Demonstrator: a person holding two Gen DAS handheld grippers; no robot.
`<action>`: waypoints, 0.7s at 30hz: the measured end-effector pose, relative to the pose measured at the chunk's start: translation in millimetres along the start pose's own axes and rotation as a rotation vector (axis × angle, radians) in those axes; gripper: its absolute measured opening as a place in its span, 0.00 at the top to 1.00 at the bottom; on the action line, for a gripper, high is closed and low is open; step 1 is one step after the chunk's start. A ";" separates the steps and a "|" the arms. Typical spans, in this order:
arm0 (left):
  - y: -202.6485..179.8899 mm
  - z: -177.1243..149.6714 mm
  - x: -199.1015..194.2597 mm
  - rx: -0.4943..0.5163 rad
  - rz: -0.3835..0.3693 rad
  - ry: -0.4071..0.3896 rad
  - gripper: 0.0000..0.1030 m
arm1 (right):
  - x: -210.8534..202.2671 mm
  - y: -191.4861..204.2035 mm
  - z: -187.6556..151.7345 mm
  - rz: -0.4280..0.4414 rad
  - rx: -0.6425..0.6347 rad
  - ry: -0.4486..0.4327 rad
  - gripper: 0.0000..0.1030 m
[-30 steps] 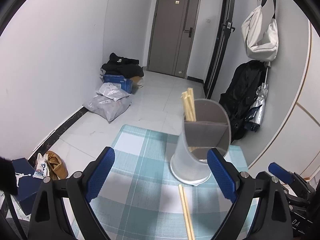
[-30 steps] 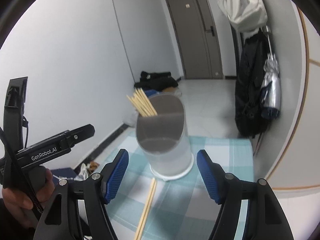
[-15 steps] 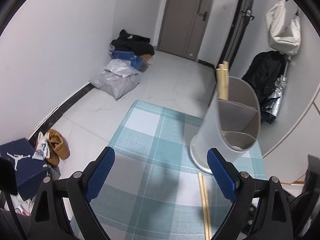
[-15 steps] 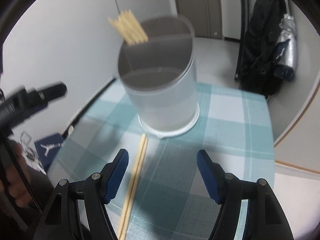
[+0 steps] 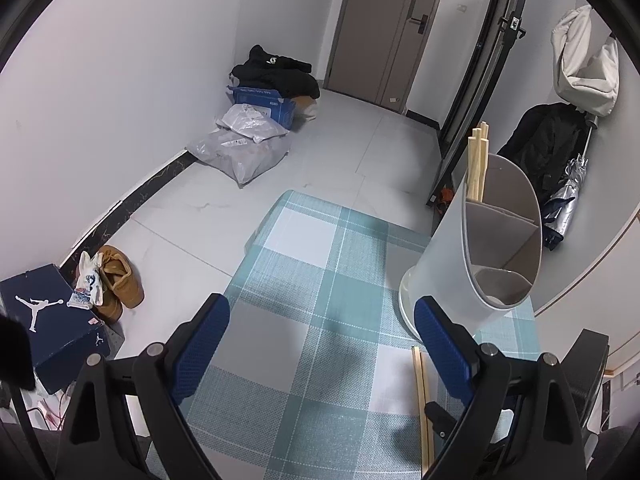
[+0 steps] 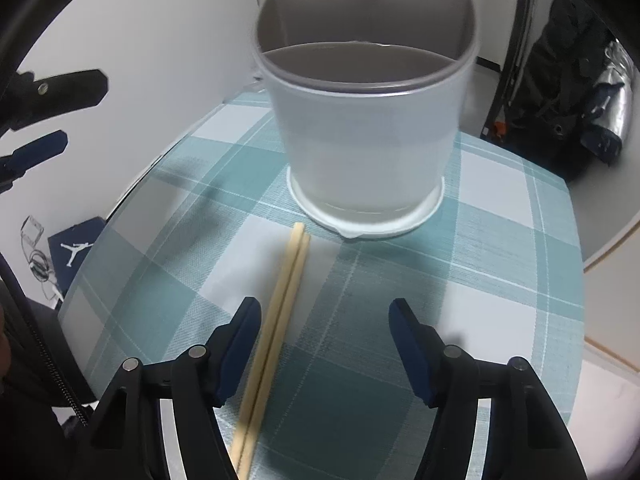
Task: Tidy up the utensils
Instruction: 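Close the right gripper on one of the last chopsticks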
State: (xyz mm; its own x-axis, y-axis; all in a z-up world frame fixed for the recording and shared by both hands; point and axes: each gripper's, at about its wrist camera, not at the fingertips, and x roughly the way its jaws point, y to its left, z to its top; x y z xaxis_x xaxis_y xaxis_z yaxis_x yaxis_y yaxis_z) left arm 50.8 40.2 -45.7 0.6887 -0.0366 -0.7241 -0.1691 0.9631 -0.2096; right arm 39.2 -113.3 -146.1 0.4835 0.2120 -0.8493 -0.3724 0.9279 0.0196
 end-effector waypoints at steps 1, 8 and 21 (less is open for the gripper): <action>0.4 -0.1 0.0 -0.002 0.000 0.002 0.11 | 0.6 1.8 -0.8 -0.005 -0.008 0.002 0.37; 4.1 0.8 0.0 -0.015 0.003 0.012 0.11 | 8.1 -3.9 -3.1 -0.024 0.027 0.044 0.47; 14.8 1.1 0.1 -0.034 0.011 0.015 0.11 | 12.7 2.6 5.6 -0.048 0.028 0.037 0.53</action>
State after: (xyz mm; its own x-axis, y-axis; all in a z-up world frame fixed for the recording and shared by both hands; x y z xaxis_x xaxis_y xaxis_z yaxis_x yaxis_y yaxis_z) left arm 49.2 54.7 -48.2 0.6762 -0.0300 -0.7361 -0.2010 0.9538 -0.2235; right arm 48.8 -106.4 -153.9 0.4707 0.1557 -0.8685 -0.3267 0.9451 -0.0076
